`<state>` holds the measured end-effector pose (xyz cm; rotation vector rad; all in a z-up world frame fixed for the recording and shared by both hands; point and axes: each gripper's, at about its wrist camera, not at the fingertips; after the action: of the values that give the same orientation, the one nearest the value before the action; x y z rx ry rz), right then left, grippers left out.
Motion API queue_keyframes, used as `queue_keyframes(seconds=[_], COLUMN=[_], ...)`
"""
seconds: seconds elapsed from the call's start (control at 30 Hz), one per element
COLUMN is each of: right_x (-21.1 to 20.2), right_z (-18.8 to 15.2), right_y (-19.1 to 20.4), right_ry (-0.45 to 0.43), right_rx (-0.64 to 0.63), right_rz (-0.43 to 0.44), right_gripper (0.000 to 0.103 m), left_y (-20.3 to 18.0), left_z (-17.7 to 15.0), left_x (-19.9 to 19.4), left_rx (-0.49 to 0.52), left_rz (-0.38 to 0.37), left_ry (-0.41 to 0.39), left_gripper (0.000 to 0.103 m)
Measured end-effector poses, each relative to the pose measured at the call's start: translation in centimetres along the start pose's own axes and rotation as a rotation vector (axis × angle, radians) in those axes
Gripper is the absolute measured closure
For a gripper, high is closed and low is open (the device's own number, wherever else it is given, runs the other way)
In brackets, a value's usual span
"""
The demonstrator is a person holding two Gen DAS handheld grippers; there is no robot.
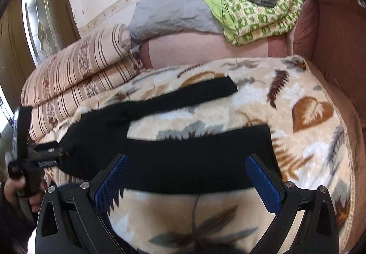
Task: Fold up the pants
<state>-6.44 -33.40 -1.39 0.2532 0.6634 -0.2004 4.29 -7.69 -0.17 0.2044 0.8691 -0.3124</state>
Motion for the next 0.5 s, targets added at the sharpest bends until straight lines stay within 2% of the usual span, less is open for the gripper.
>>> queue_keyframes(seconds=[0.1,0.23,0.3,0.5], right_x=[0.8,2.0,2.7,3.4], right_z=[0.8,0.2,-0.2,-0.6], right_y=[0.5,1.0,1.2,1.7], right_ry=[0.015,0.050,0.082,0.099], right_rx=[-0.033,-0.054,-0.057,-0.079], right_rz=[0.025,0.041,0.024,-0.039], right_gripper=[0.001,0.001,0.001,0.001], left_y=[-0.4,-0.8,-0.7,-0.4], left_z=[-0.6,-0.8,-1.1,-1.7], left_x=[0.2,0.9,0.6,0.7], left_rx=[0.000,0.009,0.011,0.001], left_rz=[-0.005,-0.034,-0.040,-0.075], left_ry=[0.000,-0.007,-0.019,-0.026], left_gripper=[0.003,0.014,0.016,0.016])
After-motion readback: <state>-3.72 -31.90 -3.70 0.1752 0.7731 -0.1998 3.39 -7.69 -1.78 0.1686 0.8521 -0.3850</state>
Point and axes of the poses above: each gripper's, at about its wrist camera, not at the fingertips, and x roughly the way its jaws point, y to its left, z to its top, and after that the axes turned 4 degrees about -z, right-handed
